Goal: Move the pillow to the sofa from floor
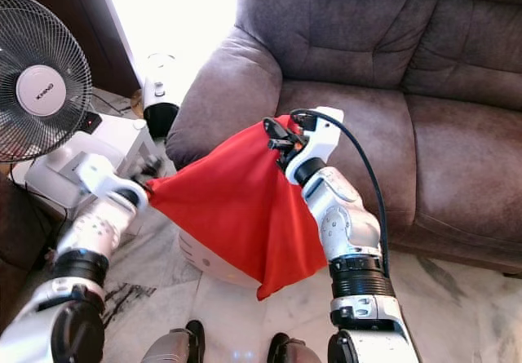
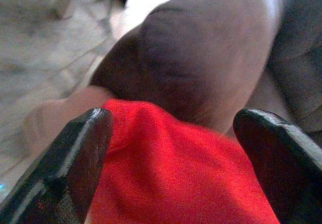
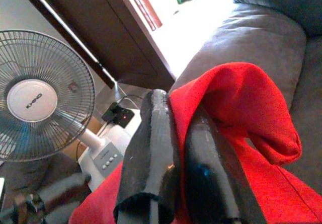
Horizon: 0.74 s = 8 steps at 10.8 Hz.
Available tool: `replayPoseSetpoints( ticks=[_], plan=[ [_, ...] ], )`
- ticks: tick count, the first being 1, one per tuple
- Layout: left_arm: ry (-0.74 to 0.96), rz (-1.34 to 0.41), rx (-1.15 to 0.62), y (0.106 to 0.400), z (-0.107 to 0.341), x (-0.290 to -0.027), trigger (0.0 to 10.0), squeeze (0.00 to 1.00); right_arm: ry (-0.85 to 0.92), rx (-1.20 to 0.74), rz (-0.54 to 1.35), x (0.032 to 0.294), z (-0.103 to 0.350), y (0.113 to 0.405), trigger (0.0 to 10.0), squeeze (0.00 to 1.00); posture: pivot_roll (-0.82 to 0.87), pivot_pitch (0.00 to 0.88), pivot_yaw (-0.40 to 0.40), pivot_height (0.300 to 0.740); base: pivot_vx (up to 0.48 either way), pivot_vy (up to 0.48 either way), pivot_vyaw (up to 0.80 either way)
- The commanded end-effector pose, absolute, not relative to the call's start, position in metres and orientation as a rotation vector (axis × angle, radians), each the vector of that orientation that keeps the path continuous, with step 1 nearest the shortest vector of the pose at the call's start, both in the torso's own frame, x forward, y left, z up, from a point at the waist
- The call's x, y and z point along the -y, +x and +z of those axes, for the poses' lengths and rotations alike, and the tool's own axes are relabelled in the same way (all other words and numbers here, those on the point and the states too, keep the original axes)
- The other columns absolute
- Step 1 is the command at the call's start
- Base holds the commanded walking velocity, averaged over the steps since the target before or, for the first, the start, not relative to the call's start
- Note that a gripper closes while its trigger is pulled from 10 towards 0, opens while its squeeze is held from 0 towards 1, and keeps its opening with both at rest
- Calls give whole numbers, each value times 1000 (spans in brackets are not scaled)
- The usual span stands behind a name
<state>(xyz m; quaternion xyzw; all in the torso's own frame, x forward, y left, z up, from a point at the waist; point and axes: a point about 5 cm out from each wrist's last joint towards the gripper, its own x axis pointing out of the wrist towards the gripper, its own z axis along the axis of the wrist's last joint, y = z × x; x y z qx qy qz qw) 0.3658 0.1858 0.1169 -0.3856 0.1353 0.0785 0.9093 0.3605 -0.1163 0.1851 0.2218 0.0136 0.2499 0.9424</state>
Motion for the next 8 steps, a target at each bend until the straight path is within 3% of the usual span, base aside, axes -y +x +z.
replayPoseSetpoints(
  ticks=[1,4,8],
  plan=[
    [-729,206,-296,359,118,-192,10000,0,439,133,556,116,222,358,10000,0,93,156,-35,740,0,0,0],
    [-656,280,-277,344,127,-208,10000,0,440,123,553,113,217,358,10000,0,111,149,-34,740,0,0,0],
    [-653,291,-350,329,122,-200,10000,0,441,126,552,113,219,359,10000,0,115,157,-38,740,0,0,0]
  ],
)
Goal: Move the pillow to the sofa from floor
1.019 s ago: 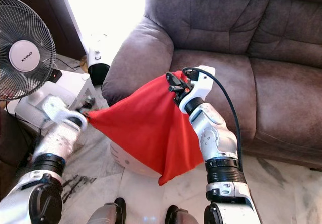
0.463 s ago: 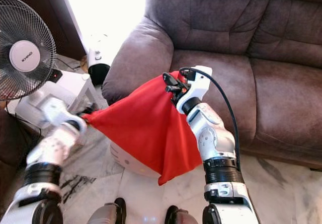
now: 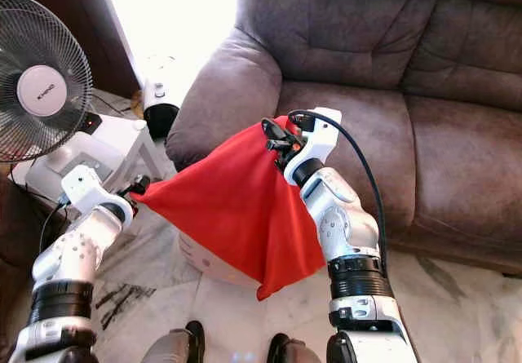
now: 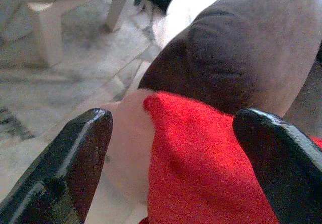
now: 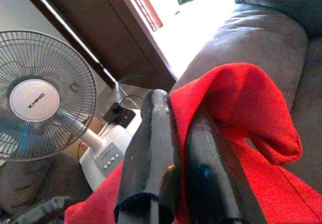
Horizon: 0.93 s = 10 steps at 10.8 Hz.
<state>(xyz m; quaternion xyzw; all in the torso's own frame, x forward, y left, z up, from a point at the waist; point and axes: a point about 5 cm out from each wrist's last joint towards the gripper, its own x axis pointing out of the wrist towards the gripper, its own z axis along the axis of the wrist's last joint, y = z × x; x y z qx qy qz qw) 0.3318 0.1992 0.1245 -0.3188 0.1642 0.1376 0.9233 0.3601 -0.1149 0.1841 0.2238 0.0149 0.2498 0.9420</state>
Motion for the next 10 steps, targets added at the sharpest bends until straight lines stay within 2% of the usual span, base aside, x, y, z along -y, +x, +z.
replayPoseSetpoints(
  ticks=[1,5,10],
  plan=[
    [-650,306,-371,326,120,-201,10000,0,441,124,549,113,218,359,10000,0,115,159,-37,740,0,0,0],
    [-731,336,-434,326,98,-196,10000,0,438,140,551,114,224,359,10000,0,95,169,-38,740,0,0,0],
    [-820,302,-268,338,98,-201,10000,0,436,136,552,114,223,357,10000,0,77,180,-43,740,0,0,0]
  ],
)
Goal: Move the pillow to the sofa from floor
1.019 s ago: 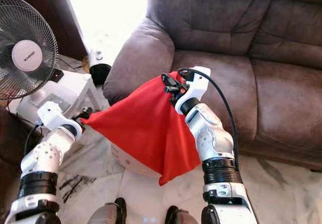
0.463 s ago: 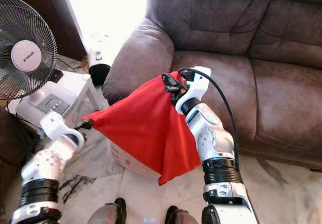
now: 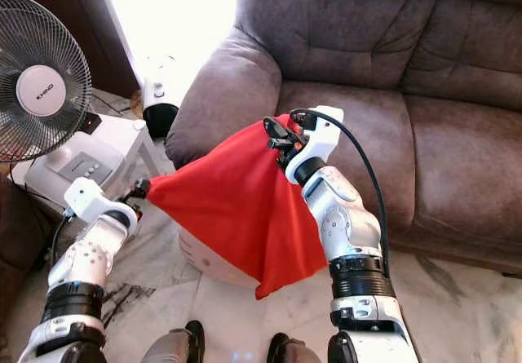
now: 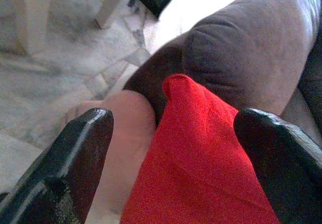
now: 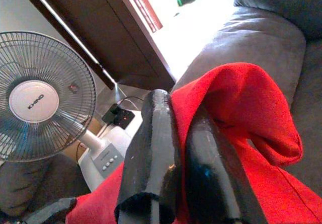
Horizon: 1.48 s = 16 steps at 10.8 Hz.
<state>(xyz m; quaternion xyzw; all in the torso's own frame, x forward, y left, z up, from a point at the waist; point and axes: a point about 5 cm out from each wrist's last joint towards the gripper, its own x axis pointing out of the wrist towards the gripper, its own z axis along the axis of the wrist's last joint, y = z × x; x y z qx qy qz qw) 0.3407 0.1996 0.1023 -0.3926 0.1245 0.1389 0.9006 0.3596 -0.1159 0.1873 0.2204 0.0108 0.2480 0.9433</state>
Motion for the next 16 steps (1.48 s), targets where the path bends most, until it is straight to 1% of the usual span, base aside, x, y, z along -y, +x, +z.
replayPoseSetpoints(
  ticks=[1,3,4,5,6,7,9,11,12,16],
  plan=[
    [-816,286,-306,338,88,-197,10000,0,437,136,554,114,224,356,10000,0,72,181,-43,740,0,0,0],
    [-849,258,-341,337,77,-190,10000,0,435,138,549,116,225,355,10000,0,61,186,-44,740,0,0,0],
    [-835,257,-344,338,74,-189,10000,0,434,139,549,117,225,355,10000,0,54,189,-47,740,0,0,0],
    [-847,244,-321,341,72,-188,10000,0,434,138,551,117,226,354,10000,0,51,190,-48,740,0,0,0],
    [-900,249,-225,347,79,-192,10000,0,434,139,554,116,227,353,10000,0,48,190,-49,740,0,0,0],
    [-913,251,-208,350,81,-193,10000,0,434,139,555,116,227,353,10000,0,45,191,-49,740,0,0,0],
    [-917,236,-252,350,72,-187,10000,0,435,137,553,117,228,352,10000,0,37,197,-49,740,0,0,0],
    [-951,177,-283,349,63,-175,10000,0,434,136,554,117,228,351,10000,0,28,199,-51,740,0,0,0],
    [-947,123,-275,352,67,-168,0,0,435,138,554,117,229,351,10000,0,29,198,-51,740,0,0,0],
    [-945,130,-256,355,69,-171,0,0,441,142,559,116,230,351,10000,0,34,190,-50,740,0,0,0]
  ],
)
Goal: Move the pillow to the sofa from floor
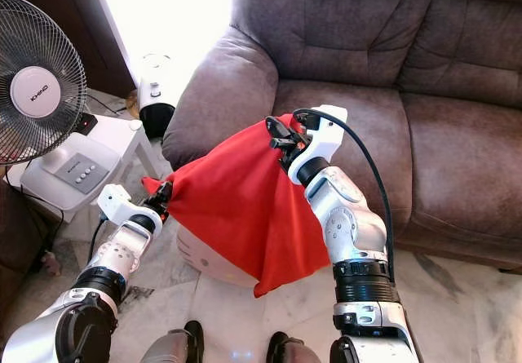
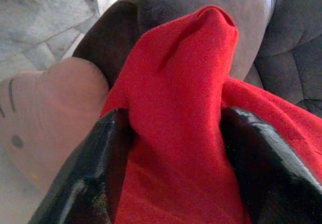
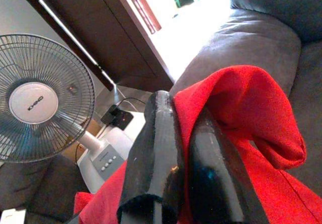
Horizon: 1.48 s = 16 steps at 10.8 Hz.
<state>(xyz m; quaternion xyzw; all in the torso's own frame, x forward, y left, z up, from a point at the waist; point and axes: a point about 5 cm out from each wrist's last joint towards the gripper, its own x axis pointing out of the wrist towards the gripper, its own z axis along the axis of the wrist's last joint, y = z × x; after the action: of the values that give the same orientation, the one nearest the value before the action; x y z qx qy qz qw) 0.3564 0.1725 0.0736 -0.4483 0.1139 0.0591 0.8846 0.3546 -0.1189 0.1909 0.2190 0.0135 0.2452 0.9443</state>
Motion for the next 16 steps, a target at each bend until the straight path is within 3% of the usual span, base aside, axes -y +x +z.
replayPoseSetpoints(
  ticks=[1,9,11,13,14,15,16],
  plan=[
    [-948,136,-256,354,68,-171,0,0,442,143,560,116,230,351,10000,0,34,190,-50,740,0,0,0],
    [-907,176,-208,348,65,-185,0,0,449,129,558,113,224,352,10000,0,48,167,-47,740,0,0,0],
    [-886,202,-139,348,72,-193,0,0,452,122,555,113,222,352,10000,0,53,167,-47,740,0,0,0],
    [-721,117,101,352,116,-194,0,0,438,125,539,116,221,352,10000,0,55,168,-45,740,0,0,0],
    [-669,100,142,351,124,-192,667,0,425,124,531,117,220,352,10000,0,57,166,-45,740,0,0,0],
    [-546,76,208,346,141,-188,10000,0,344,120,501,119,213,352,10000,0,64,159,-45,740,0,0,0],
    [-455,39,227,340,150,-182,10000,0,344,113,481,121,208,350,10000,0,66,158,-44,740,0,0,0]
  ],
)
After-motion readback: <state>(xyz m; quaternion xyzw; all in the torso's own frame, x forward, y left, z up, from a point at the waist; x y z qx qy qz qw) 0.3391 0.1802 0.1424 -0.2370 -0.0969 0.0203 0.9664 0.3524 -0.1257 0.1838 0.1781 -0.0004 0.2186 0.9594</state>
